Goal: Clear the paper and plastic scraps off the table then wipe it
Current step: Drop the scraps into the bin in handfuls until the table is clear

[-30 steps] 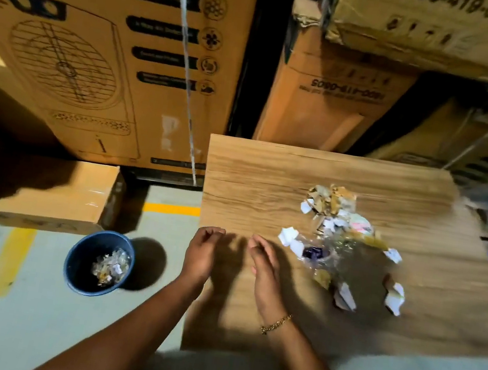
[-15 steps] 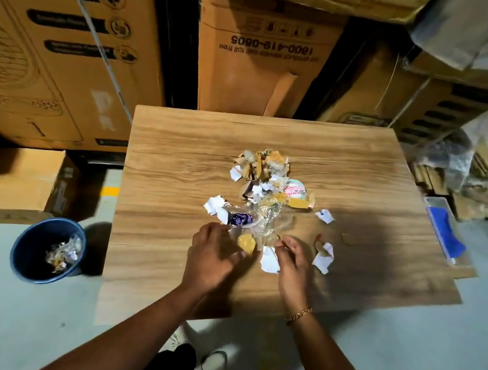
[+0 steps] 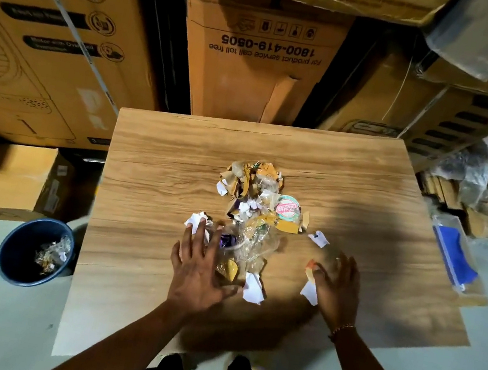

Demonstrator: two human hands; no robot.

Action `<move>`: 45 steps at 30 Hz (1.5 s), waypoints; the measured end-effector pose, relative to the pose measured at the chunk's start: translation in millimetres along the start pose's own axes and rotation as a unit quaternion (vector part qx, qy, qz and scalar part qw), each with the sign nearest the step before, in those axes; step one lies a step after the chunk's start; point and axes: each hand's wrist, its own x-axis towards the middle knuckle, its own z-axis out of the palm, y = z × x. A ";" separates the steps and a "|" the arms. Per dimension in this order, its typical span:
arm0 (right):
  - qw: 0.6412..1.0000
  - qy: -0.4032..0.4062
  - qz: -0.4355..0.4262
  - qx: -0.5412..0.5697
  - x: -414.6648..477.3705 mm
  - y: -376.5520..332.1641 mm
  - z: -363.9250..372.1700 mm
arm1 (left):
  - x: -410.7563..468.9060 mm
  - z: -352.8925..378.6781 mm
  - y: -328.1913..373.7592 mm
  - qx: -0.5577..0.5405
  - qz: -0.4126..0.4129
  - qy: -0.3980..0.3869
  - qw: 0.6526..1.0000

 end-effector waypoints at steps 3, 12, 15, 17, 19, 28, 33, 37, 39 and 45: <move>0.999 -0.010 -0.041 -0.015 11.5 16.1 -0.8 | 6.9 7.1 3.9 0.013 -0.012 -0.012 1.000; 0.974 -0.049 -0.221 -0.024 19.8 12.1 32.0 | 31.3 44.8 24.1 0.019 -0.021 0.037 0.999; 0.967 -0.065 -0.245 0.009 27.8 -3.3 38.4 | 32.5 53.4 30.8 0.003 -0.018 0.033 0.999; 0.963 -0.070 -0.260 0.031 33.4 -18.1 43.1 | 31.5 57.7 33.9 -0.010 -0.020 0.033 0.999; 0.961 -0.075 -0.263 0.044 36.3 -32.3 48.2 | 30.9 62.5 38.8 -0.029 -0.028 0.034 0.999; 0.953 -0.046 -0.278 0.108 26.9 -52.2 50.5 | 19.1 65.9 61.0 -0.040 -0.049 0.065 0.996; 0.942 0.010 -0.294 0.162 13.4 -61.7 20.5 | 2.2 45.6 31.8 -0.040 0.007 0.065 0.997; 0.898 0.069 -0.420 0.109 -3.3 -104.4 5.3 | 17.2 26.9 11.1 -0.041 -0.025 0.110 0.993; 0.905 0.070 -0.420 0.017 1.1 -118.6 6.9 | 28.4 20.9 8.9 -0.021 -0.031 0.098 0.994; 0.903 -0.054 -0.332 -0.267 45.2 -125.1 10.9 | 53.3 20.4 17.6 0.052 -0.056 0.026 0.997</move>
